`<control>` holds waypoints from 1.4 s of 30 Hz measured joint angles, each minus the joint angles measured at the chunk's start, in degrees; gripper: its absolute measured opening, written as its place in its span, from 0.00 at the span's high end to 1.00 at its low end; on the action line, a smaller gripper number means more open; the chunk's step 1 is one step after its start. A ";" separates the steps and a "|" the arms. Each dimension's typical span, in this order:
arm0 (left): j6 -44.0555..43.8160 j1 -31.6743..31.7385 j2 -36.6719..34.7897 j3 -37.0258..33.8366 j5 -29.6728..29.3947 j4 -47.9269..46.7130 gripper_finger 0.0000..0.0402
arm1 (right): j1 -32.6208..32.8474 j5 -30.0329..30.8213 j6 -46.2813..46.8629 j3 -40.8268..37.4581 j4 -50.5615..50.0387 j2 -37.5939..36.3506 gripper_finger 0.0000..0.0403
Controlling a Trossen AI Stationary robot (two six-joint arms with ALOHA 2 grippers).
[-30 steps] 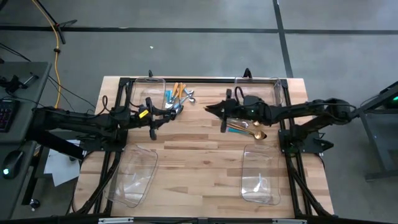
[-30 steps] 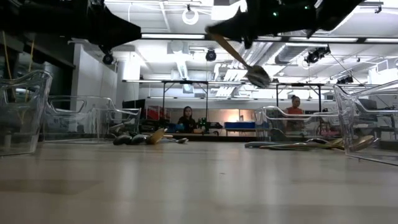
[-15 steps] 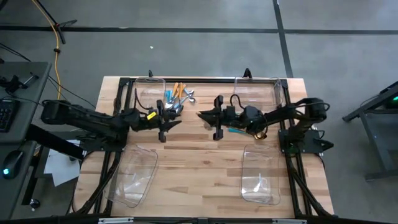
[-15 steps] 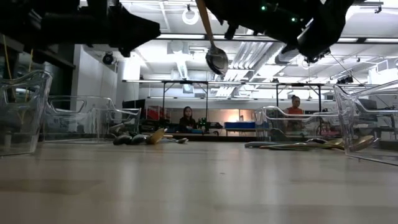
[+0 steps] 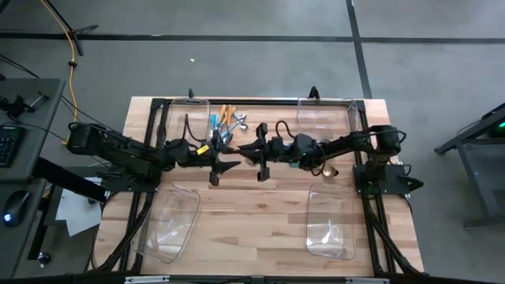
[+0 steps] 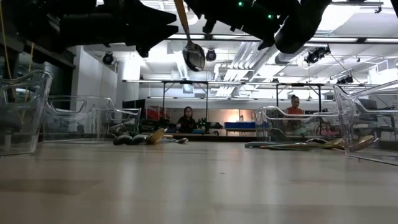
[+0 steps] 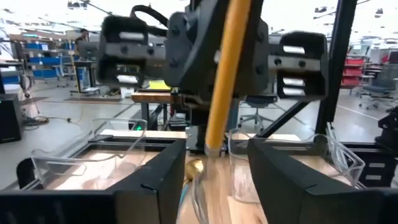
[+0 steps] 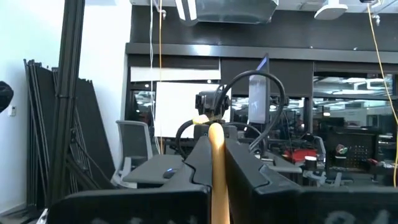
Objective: Sort silverware by color (type)
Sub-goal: Put the yellow spoon into the top left transparent bin
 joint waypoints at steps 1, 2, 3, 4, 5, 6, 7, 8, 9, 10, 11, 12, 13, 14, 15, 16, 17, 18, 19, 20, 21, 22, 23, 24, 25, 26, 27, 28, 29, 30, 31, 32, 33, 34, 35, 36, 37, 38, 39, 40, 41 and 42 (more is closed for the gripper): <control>0.02 0.02 0.44 0.51 -0.02 -0.05 0.55 | 0.00 0.00 0.00 0.10 -0.03 0.00 0.98; 0.02 0.02 0.87 0.96 -0.04 -0.01 0.53 | 0.00 -0.02 0.01 0.20 -0.11 0.00 0.98; 0.02 0.02 1.56 1.57 -0.03 0.06 0.52 | 0.02 -0.04 0.00 0.29 -0.11 0.00 0.98; 0.00 0.02 2.38 2.27 0.00 0.04 0.51 | 0.04 -0.08 0.00 0.31 -0.05 0.00 0.98; 0.02 0.02 3.19 2.80 -0.03 0.00 0.50 | 0.04 -0.14 0.17 0.31 -0.05 0.00 0.98; 0.03 0.02 3.89 3.28 -0.16 -0.12 0.50 | 0.04 -0.19 0.39 0.31 -0.12 0.00 0.98; 0.07 0.02 4.54 3.79 -0.42 -0.17 0.49 | 0.04 -0.20 0.64 0.31 -0.17 0.00 0.98; 0.17 0.02 5.07 4.19 -0.46 -0.09 0.49 | 0.04 -0.20 0.96 0.31 -0.17 0.00 0.98; 0.37 0.04 5.42 4.50 -0.48 -0.11 0.49 | 0.04 -0.23 1.10 0.31 -0.18 0.00 0.98; 0.80 0.09 5.66 4.70 -0.50 -0.12 0.49 | 0.04 -0.27 1.11 0.31 -0.26 0.00 0.98; 1.29 0.09 5.75 4.93 -0.54 -0.09 0.49 | 0.04 -0.28 1.09 0.29 -0.35 0.00 0.98; 1.75 0.09 5.79 5.12 -0.61 -0.03 0.49 | 0.04 -0.31 1.09 0.29 -0.39 0.00 0.98; 2.09 0.09 5.76 5.21 -0.66 0.05 0.50 | 0.04 -0.42 1.09 0.29 -0.37 0.00 0.98; 2.38 0.09 5.74 5.29 -0.66 0.06 0.50 | 0.04 -0.48 1.09 0.29 -0.35 0.00 0.98; 2.61 0.09 5.74 5.30 -0.68 0.06 0.51 | 0.02 -0.48 1.09 0.29 -0.37 0.00 0.98; 3.03 0.09 5.74 5.30 -0.93 0.02 0.52 | 0.02 -0.47 1.09 0.29 -0.37 0.00 0.98; 3.30 0.11 5.74 5.30 -1.47 0.02 0.54 | 0.02 -0.48 1.09 0.29 -0.37 0.00 0.98; 3.50 0.11 5.74 5.30 -1.93 0.04 0.57 | 0.02 -0.47 1.09 0.28 -0.37 0.00 0.98; 3.57 0.11 5.74 5.30 -2.34 0.03 0.60 | 0.04 -0.47 1.09 0.27 -0.38 0.00 0.98; 3.60 0.11 5.74 5.30 -2.84 0.02 0.64 | 0.02 -0.40 1.06 0.24 -0.38 0.00 0.98; 3.61 0.09 5.74 5.30 -3.16 0.02 0.68 | 0.01 -0.25 1.05 0.24 -0.39 0.00 0.98; 3.66 0.09 5.74 5.30 -3.27 0.01 0.73 | -0.02 -0.17 1.06 0.24 -0.38 0.00 0.98; 3.94 0.09 5.74 5.30 -3.21 0.00 0.79 | -0.02 0.00 0.94 0.24 -0.39 0.00 0.98; 4.40 0.07 5.74 5.30 -3.18 -0.02 0.84 | -0.04 0.02 0.89 0.24 -0.39 0.00 0.96; 4.90 0.02 5.74 5.30 -3.14 -0.05 0.90 | -0.04 0.01 0.96 0.24 -0.41 0.00 0.94; 5.16 0.02 5.74 5.30 -3.04 -0.07 0.94 | -0.04 -0.02 1.25 0.24 -0.42 0.00 0.92; 5.25 0.04 5.74 5.30 -3.09 -0.07 0.96 | -0.02 0.00 1.36 0.24 -0.42 0.00 0.90; 5.25 0.04 5.74 5.30 -3.25 -0.07 0.96 | -0.02 -0.03 1.56 0.24 -0.42 0.00 0.87; 5.29 0.05 5.74 5.30 -3.37 -0.07 0.94 | -0.02 -0.04 1.57 0.24 -0.43 0.00 0.85; 5.31 0.09 5.74 5.30 -3.45 -0.09 0.93 | -0.02 -0.04 1.55 0.23 -0.46 0.00 0.84; 5.29 0.09 5.74 5.30 -3.52 -0.18 0.93 | -0.03 -0.04 1.57 0.22 -0.59 -0.08 0.82; 5.31 0.09 5.72 5.30 -3.58 -0.44 0.93 | -0.10 -0.05 1.55 0.18 -1.36 -0.40 0.80; 5.35 0.11 5.70 5.30 -3.71 -0.76 0.94 | -0.31 -0.12 1.41 0.18 -2.13 -0.76 0.79; 5.62 0.15 5.39 5.24 -3.90 -1.66 0.95 | -0.48 -0.32 1.27 0.11 -3.46 -1.47 0.77; 5.96 0.15 4.98 4.81 -4.42 -2.24 0.96 | -0.79 -0.39 1.25 0.07 -4.97 -2.38 0.75; 6.05 0.15 4.58 4.53 -5.29 -3.00 0.96 | -1.06 -0.16 1.20 0.08 -7.21 -3.53 0.73; 6.12 0.17 3.87 4.22 -6.06 -3.98 0.96 | -1.34 0.12 0.85 0.09 -10.23 -4.79 0.71; 6.33 0.40 2.60 3.62 -6.82 -5.53 0.96 | -1.58 0.32 -0.06 0.09 -14.07 -6.10 0.69; 6.62 0.68 1.25 3.22 -7.25 -7.03 0.96 | -1.83 0.84 -1.32 0.08 -18.21 -7.38 0.67; 6.66 1.01 -0.37 2.57 -7.59 -8.23 0.96 | -1.96 1.81 -2.74 -0.15 -22.75 -8.97 0.65; 6.61 1.40 -2.12 1.64 -8.02 -9.33 0.96 | -2.03 2.65 -4.09 -0.47 -26.58 -10.59 0.64; 6.60 1.82 -3.88 0.76 -8.11 -10.32 0.96 | -2.17 3.55 -5.35 -0.84 -29.76 -12.26 0.62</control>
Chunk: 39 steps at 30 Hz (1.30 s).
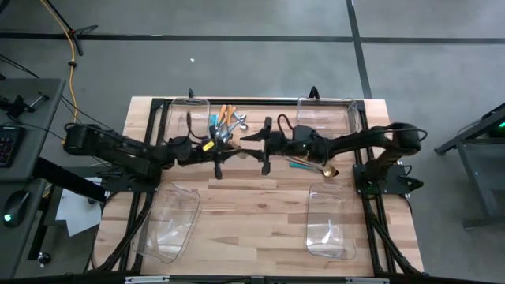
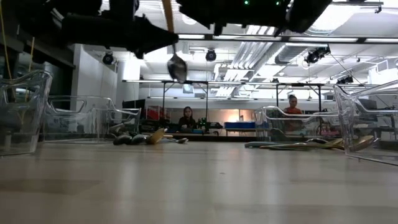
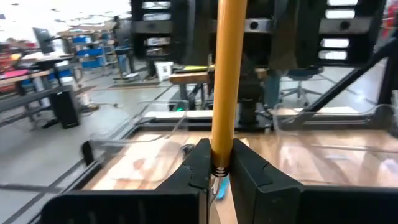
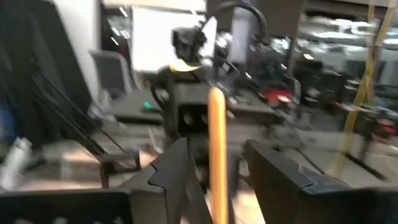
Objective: Sort silverware by color (type)
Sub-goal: Put the yellow spoon into the top left transparent bin
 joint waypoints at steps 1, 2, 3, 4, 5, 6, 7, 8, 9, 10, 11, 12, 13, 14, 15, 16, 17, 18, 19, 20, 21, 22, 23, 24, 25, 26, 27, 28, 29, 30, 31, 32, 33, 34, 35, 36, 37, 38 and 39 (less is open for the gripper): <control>-0.16 0.48 -2.16 -1.22 -0.07 -0.97 0.96 | -0.13 0.73 -1.00 -0.98 -3.16 -2.06 0.61; -0.52 0.89 -4.35 -2.31 -0.15 -1.79 0.96 | -0.13 1.86 -1.57 -1.82 -5.19 -3.72 0.60; -0.94 1.28 -6.55 -3.33 -0.16 -2.17 0.96 | -0.17 3.10 -2.23 -3.18 -7.30 -5.62 0.60; -1.63 1.81 -9.03 -4.64 -0.13 -2.55 0.96 | -0.19 4.43 -2.76 -5.04 -9.52 -7.63 0.59; -2.19 2.22 -11.32 -5.71 -0.13 -3.22 0.96 | -0.21 5.66 -3.14 -6.88 -10.29 -9.38 0.59; -2.93 2.58 -13.58 -6.61 -0.09 -4.42 0.96 | -0.20 6.93 -3.30 -9.30 -10.39 -11.44 0.59; -3.54 2.93 -15.95 -7.63 -0.13 -5.98 0.96 | -0.19 8.31 -3.46 -11.98 -9.89 -13.53 0.59; -4.16 3.17 -17.96 -8.05 -0.09 -7.46 0.96 | -0.19 9.56 -3.41 -14.72 -8.82 -15.61 0.59; -4.78 3.24 -20.08 -8.32 0.08 -9.45 0.96 | -0.19 10.69 -2.88 -17.73 -7.56 -17.74 0.59; -5.11 3.33 -22.07 -8.42 0.07 -11.86 0.96 | -0.19 11.96 -2.25 -20.64 -6.11 -19.66 0.58; -5.56 3.32 -23.65 -8.34 0.14 -13.63 0.96 | -0.19 13.09 -1.82 -23.55 -4.46 -21.44 0.58; -6.08 3.31 -25.20 -8.36 0.20 -15.69 0.96 | -0.19 13.78 -1.05 -26.32 -2.48 -23.08 0.58; -6.38 3.31 -26.26 -8.38 0.24 -17.03 0.96 | -0.21 13.93 -0.21 -28.71 -0.50 -24.59 0.58; -6.77 3.31 -27.16 -8.35 0.31 -18.25 0.96 | -0.22 13.89 0.77 -30.54 1.53 -25.87 0.58; -7.02 3.31 -27.99 -8.38 0.30 -19.41 0.96 | -0.21 13.82 1.79 -32.12 2.65 -27.19 0.58; -7.06 3.31 -28.56 -8.37 0.29 -19.88 0.96 | -0.21 13.75 2.84 -33.05 2.82 -28.14 0.58; -7.01 3.31 -28.92 -8.35 0.29 -20.32 0.96 | -0.21 13.42 3.42 -33.44 2.24 -28.92 0.58; -6.66 3.37 -29.10 -8.35 0.29 -20.58 0.96 | -0.21 13.14 3.44 -33.84 1.06 -29.77 0.58; -6.60 3.46 -29.13 -8.35 0.29 -20.74 0.96 | -0.21 12.58 3.41 -33.91 0.04 -30.25 0.58; -6.60 3.51 -29.11 -8.35 0.40 -20.77 0.96 | -0.21 11.81 3.43 -33.89 -0.84 -30.61 0.58; -6.60 3.60 -29.11 -8.35 0.43 -20.79 0.96 | -0.21 11.33 3.43 -33.89 -1.10 -30.71 0.58; -6.60 3.68 -29.11 -8.35 0.43 -20.73 0.96 | -0.21 10.92 3.43 -33.82 -1.19 -30.67 0.58; -6.60 3.80 -29.11 -8.35 0.41 -20.94 0.96 | -0.14 10.89 3.43 -33.82 -1.34 -30.65 0.58; -6.60 3.96 -29.11 -8.35 0.33 -21.23 0.96 | -0.08 10.88 3.45 -33.82 -1.34 -30.50 0.58; -6.64 4.08 -29.09 -8.35 0.31 -21.38 0.96 | -0.06 10.88 3.45 -33.82 -1.50 -30.27 0.58; -6.90 4.30 -29.09 -8.35 0.31 -21.38 0.96 | -0.06 10.88 3.48 -33.82 -1.79 -30.10 0.58; -7.17 4.50 -29.11 -8.35 0.29 -21.31 0.96 | -0.06 10.89 3.78 -33.82 -1.99 -29.90 0.58; -7.49 4.74 -29.11 -8.35 0.29 -21.27 0.96 | -0.06 10.86 4.04 -33.82 -1.94 -29.72 0.58; -7.52 5.00 -29.11 -8.29 0.08 -21.48 0.96 | -0.06 10.88 4.09 -33.82 -2.16 -29.70 0.58; -7.56 5.22 -29.10 -7.87 -0.70 -22.47 0.96 | -0.06 10.88 4.07 -33.82 -2.38 -29.70 0.58; -7.89 5.49 -29.07 -7.11 -2.00 -23.90 0.96 | -0.06 10.88 4.06 -33.82 -2.63 -29.70 0.58; -8.43 5.79 -29.07 -6.02 -4.00 -25.90 0.96 | -0.07 10.88 4.07 -33.82 -2.86 -29.70 0.58; -8.85 6.19 -29.09 -4.66 -6.63 -28.43 0.96 | -0.11 10.88 4.09 -33.82 -2.89 -29.70 0.58; -9.01 6.72 -29.07 -2.99 -9.49 -31.53 0.96 | -0.15 10.88 4.09 -33.82 -2.90 -29.70 0.58; -9.00 7.31 -29.04 -0.92 -12.42 -35.16 0.96 | -0.15 10.89 4.08 -33.82 -2.99 -29.70 0.58; -9.00 8.04 -28.88 1.35 -14.74 -38.93 0.96 | -0.15 10.90 4.07 -33.82 -3.32 -29.70 0.58; -9.02 9.01 -28.47 4.37 -16.74 -43.66 0.96 | -0.17 11.11 4.04 -33.82 -3.72 -29.70 0.58; -9.16 10.01 -28.08 7.16 -18.35 -48.96 0.96 | -0.17 11.60 4.04 -33.82 -3.88 -29.68 0.58; -9.67 11.06 -27.72 9.83 -19.92 -54.57 0.96 | -0.17 11.92 4.06 -33.82 -3.86 -29.70 0.58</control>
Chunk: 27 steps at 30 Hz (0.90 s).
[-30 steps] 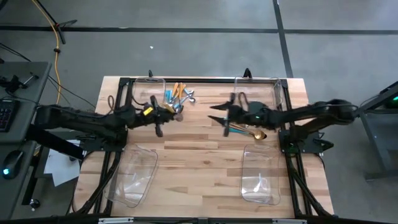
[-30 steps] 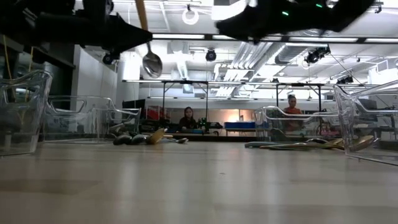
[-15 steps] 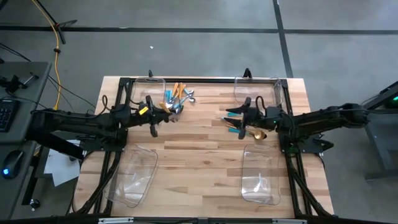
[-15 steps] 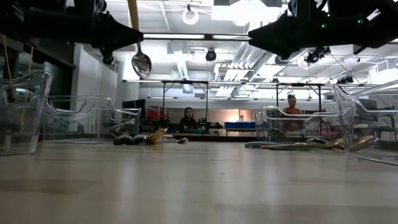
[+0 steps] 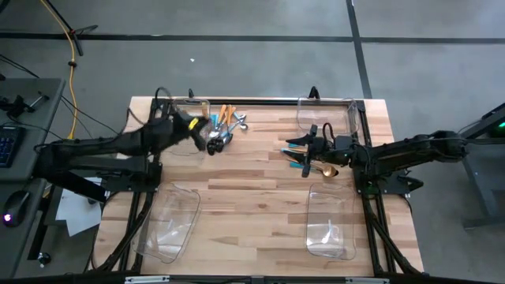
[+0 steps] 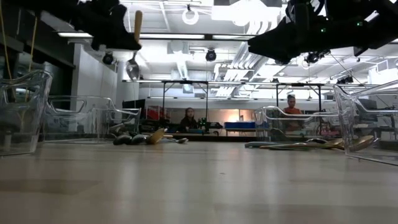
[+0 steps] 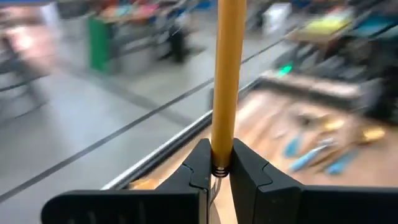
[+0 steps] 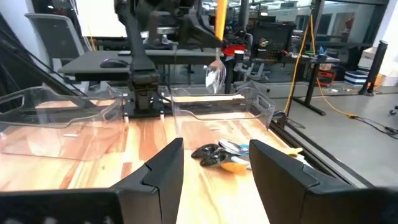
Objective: Sort silverware by color (type)
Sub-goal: Put the yellow spoon into the top left transparent bin
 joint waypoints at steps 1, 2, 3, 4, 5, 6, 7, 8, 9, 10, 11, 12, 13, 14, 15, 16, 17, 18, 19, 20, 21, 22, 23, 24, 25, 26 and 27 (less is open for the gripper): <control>-1.02 1.15 0.64 2.65 -1.33 -5.47 0.96 | -0.04 0.26 0.02 0.02 0.02 0.00 0.58; -2.38 2.25 1.47 5.29 -2.13 -10.61 0.96 | -0.04 0.57 0.01 0.02 -0.08 0.01 0.58; -3.98 3.40 2.32 7.63 -2.55 -15.63 0.96 | -0.04 0.74 0.11 0.02 -0.18 0.00 0.58; -5.42 4.63 3.06 9.54 -2.83 -20.20 0.96 | -0.04 0.94 0.55 0.02 -0.21 0.00 0.58; -6.89 5.91 3.83 11.23 -2.99 -24.47 0.96 | -0.04 0.97 1.15 0.02 -0.21 0.00 0.58; -8.47 7.13 4.57 12.39 -3.04 -27.73 0.96 | -0.04 0.99 1.61 0.02 -0.24 0.02 0.58; -9.87 8.44 5.36 13.27 -2.98 -30.34 0.96 | -0.04 0.99 2.29 0.02 -0.28 0.02 0.58; -11.01 9.61 6.10 13.70 -2.84 -32.26 0.96 | -0.04 0.97 2.86 0.02 -0.32 0.00 0.58; -11.88 10.79 6.75 13.75 -2.43 -33.88 0.96 | -0.04 0.97 3.20 0.02 -0.35 0.02 0.58; -12.66 12.09 7.49 13.74 -1.93 -35.48 0.96 | -0.04 0.97 3.61 0.02 -0.35 0.00 0.58; -13.52 13.38 8.34 13.73 -1.22 -36.96 0.96 | -0.04 0.97 4.09 0.02 -0.35 0.02 0.58; -14.32 14.78 9.30 13.72 -0.16 -38.17 0.96 | -0.04 0.97 4.30 0.02 -0.35 0.01 0.58; -14.74 16.12 10.38 13.72 1.12 -39.24 0.96 | -0.04 0.97 4.34 0.02 -0.35 0.02 0.58; -14.92 17.45 11.53 13.72 2.58 -40.17 0.96 | -0.04 0.97 4.35 0.02 -0.35 0.01 0.58; -14.93 18.78 12.62 13.70 3.99 -40.71 0.96 | -0.04 0.97 4.35 0.02 -0.35 0.02 0.58; -14.89 19.98 13.76 13.70 5.48 -40.74 0.96 | -0.04 0.97 4.38 0.02 -0.34 0.02 0.58; -14.67 21.13 14.86 13.70 7.01 -40.68 0.96 | -0.04 0.97 4.48 0.02 -0.35 0.02 0.58; -14.28 22.33 15.97 13.70 8.49 -40.68 0.96 | -0.04 0.97 4.64 0.02 -0.32 0.02 0.58; -13.93 23.47 17.12 13.70 10.07 -40.70 0.96 | -0.04 0.97 5.35 0.02 -0.32 0.02 0.58; -13.51 24.51 18.18 13.70 11.60 -40.79 0.96 | -0.04 0.97 5.61 0.02 -0.32 0.02 0.58; -13.20 25.52 19.24 13.70 13.14 -41.04 0.96 | -0.04 0.97 5.78 0.02 -0.30 0.02 0.58; -12.84 26.46 20.38 13.70 14.38 -41.56 0.96 | -0.04 0.97 5.83 0.02 -0.30 0.02 0.58; -12.63 27.32 21.50 13.70 15.25 -42.21 0.95 | -0.04 0.97 5.82 0.02 -0.30 0.02 0.58; -12.31 28.07 22.72 13.70 15.82 -42.83 0.95 | -0.04 0.97 5.83 0.02 -0.30 0.02 0.58; -12.31 28.79 23.87 13.70 16.03 -43.61 0.95 | -0.04 0.97 5.82 0.02 -0.30 0.02 0.58; -11.92 29.41 25.01 13.70 16.07 -44.48 0.95 | -0.04 0.97 5.84 0.02 -0.30 0.02 0.58; -11.59 29.96 26.08 13.70 16.12 -45.17 0.95 | -0.04 0.97 5.84 0.02 -0.30 0.02 0.58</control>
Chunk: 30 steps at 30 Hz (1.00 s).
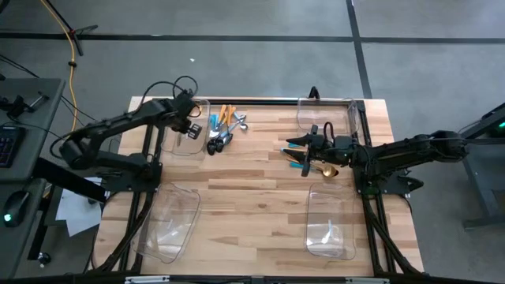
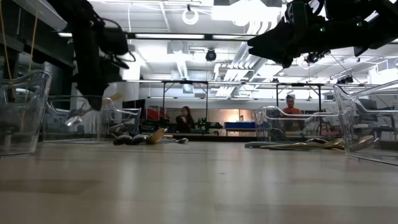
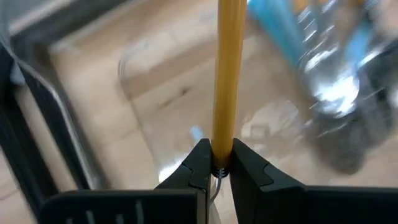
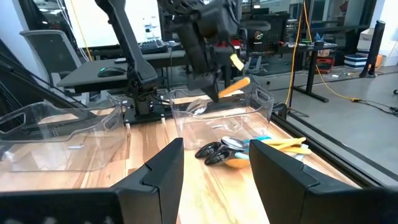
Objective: Sort silverware by color (type)
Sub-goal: Put the yellow spoon into the top left transparent bin
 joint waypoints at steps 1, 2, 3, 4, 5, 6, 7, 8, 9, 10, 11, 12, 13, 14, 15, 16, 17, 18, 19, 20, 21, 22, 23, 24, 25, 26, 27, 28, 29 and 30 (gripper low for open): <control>0.20 0.56 0.97 0.00 0.01 -0.34 0.95 | 0.00 0.00 0.00 0.00 0.00 0.00 0.58; 0.31 0.99 1.89 0.00 0.02 -0.37 0.95 | 0.00 0.00 0.00 0.00 0.00 0.00 0.58; 0.62 1.36 2.67 0.00 0.03 -0.18 0.95 | 0.00 0.00 0.00 0.00 0.00 0.00 0.58; 1.23 1.66 3.36 0.00 0.04 0.08 0.95 | 0.00 0.00 0.00 0.00 0.02 0.00 0.58; 1.73 1.97 3.98 0.00 0.27 0.26 0.95 | 0.00 0.00 0.00 0.00 0.02 0.00 0.58; 2.28 2.32 4.61 0.00 1.08 0.29 0.95 | 0.00 0.00 0.00 0.00 0.02 0.00 0.58; 2.78 2.68 5.20 0.00 2.08 0.25 0.95 | 0.00 0.00 0.02 0.00 0.02 0.02 0.58; 3.03 3.09 5.85 0.00 2.94 0.24 0.94 | 0.00 0.00 0.15 0.00 0.02 0.01 0.58; 3.20 3.49 6.44 0.00 3.52 0.23 0.94 | 0.00 0.00 0.42 0.00 0.02 0.02 0.58; 3.21 3.87 7.04 0.00 3.67 0.19 0.94 | 0.00 0.00 0.95 0.00 0.02 0.02 0.58; 3.20 4.22 7.76 0.00 3.70 0.14 0.94 | 0.00 0.00 1.07 0.00 0.02 0.00 0.58; 3.22 4.58 8.47 0.00 3.70 0.10 0.94 | 0.00 0.00 1.09 0.00 0.02 0.00 0.58; 3.22 4.85 9.19 0.00 3.72 0.08 0.94 | 0.00 -0.01 1.09 0.01 0.02 0.02 0.58; 3.22 5.13 9.89 0.00 3.71 0.07 0.94 | 0.00 0.00 1.09 0.02 0.02 0.02 0.58; 3.22 5.39 10.56 0.00 3.74 0.08 0.94 | 0.00 0.00 1.09 0.02 0.02 0.02 0.58; 3.26 5.62 11.24 0.00 3.77 0.08 0.94 | 0.00 0.00 1.09 0.02 0.02 0.02 0.58; 3.26 5.78 11.86 0.00 3.77 0.07 0.94 | 0.00 0.00 1.09 0.02 0.02 0.02 0.58; 3.27 5.94 12.49 0.00 3.75 0.08 0.93 | 0.00 0.00 1.09 0.02 0.02 0.02 0.58; 3.28 6.10 13.05 0.00 3.76 0.08 0.93 | 0.00 0.00 1.09 0.02 0.02 0.02 0.58; 3.31 6.23 13.63 0.00 3.72 0.07 0.93 | 0.00 0.00 1.09 0.02 0.02 0.02 0.58; 3.36 6.39 14.21 0.00 3.74 0.10 0.93 | 0.00 0.00 1.09 0.02 0.02 0.02 0.58; 3.70 6.46 14.78 0.00 3.73 0.08 0.92 | 0.00 0.00 1.09 0.02 0.02 0.02 0.58; 4.29 6.45 15.36 0.00 3.70 0.08 0.92 | 0.00 -0.01 1.09 0.02 0.02 0.02 0.58; 4.77 6.45 15.88 0.00 3.72 0.08 0.92 | 0.00 0.00 1.09 0.02 0.02 0.02 0.58; 5.17 6.45 16.35 0.00 3.71 0.09 0.91 | 0.00 0.00 1.09 0.02 0.02 0.02 0.58; 5.59 6.45 16.77 0.00 3.69 0.15 0.91 | 0.00 0.00 1.09 0.02 0.02 0.02 0.58; 5.79 6.45 17.20 0.00 3.68 0.21 0.91 | 0.00 0.00 1.09 0.02 0.02 0.02 0.58; 5.80 6.45 17.60 0.00 3.69 0.25 0.90 | 0.00 0.00 1.09 0.02 0.02 0.02 0.58; 5.81 6.45 17.91 0.00 3.69 0.23 0.89 | 0.00 0.00 1.07 0.02 0.02 0.02 0.58; 5.82 6.45 18.14 0.00 3.59 0.27 0.89 | 0.00 0.00 1.08 0.02 0.02 0.02 0.58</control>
